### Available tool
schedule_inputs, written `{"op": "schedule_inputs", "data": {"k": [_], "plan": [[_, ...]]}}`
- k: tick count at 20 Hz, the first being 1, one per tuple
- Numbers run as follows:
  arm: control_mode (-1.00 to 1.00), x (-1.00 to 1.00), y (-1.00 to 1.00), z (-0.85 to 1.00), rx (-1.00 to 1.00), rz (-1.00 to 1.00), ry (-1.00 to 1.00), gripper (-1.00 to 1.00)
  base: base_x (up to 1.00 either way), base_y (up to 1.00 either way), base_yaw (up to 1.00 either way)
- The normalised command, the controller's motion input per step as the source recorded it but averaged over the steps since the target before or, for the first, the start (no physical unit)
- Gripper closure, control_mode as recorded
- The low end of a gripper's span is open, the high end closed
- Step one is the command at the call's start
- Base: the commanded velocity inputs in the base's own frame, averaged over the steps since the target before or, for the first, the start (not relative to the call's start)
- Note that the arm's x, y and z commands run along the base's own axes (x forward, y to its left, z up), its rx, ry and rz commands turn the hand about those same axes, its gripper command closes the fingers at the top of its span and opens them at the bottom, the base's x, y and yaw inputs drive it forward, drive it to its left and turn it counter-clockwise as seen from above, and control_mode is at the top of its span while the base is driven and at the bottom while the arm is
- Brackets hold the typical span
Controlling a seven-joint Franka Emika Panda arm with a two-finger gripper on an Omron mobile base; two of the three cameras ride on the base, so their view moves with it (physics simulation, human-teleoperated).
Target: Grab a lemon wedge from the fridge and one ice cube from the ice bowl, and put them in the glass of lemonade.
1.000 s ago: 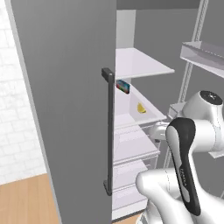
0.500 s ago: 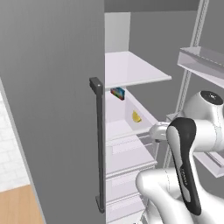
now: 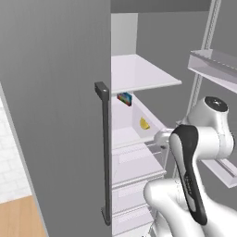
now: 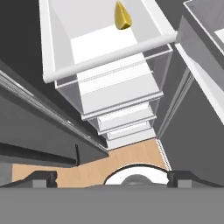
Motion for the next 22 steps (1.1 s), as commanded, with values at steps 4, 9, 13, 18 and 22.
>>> {"op": "schedule_inputs", "data": {"k": [4, 9, 13, 18, 22], "plan": [[-1.0, 0.45, 0.1, -0.32, -0.02, 0.0, -0.05, -1.0, 0.0, 0.0, 0.0], [-1.0, 0.55, 0.0, -0.32, 0.0, 0.0, -0.01, -1.0, 0.0, 0.0, 0.0], [-1.0, 0.66, 0.0, -0.16, 0.0, 0.0, 0.0, -1.0, 0.0, 0.0, 0.0], [-1.0, 0.63, 0.0, -0.13, -0.02, 0.0, 0.0, -1.0, 0.0, 0.0, 0.0], [-1.0, 0.66, 0.0, -0.14, -0.02, 0.0, 0.0, -1.0, 0.0, 0.0, 0.0]]}}
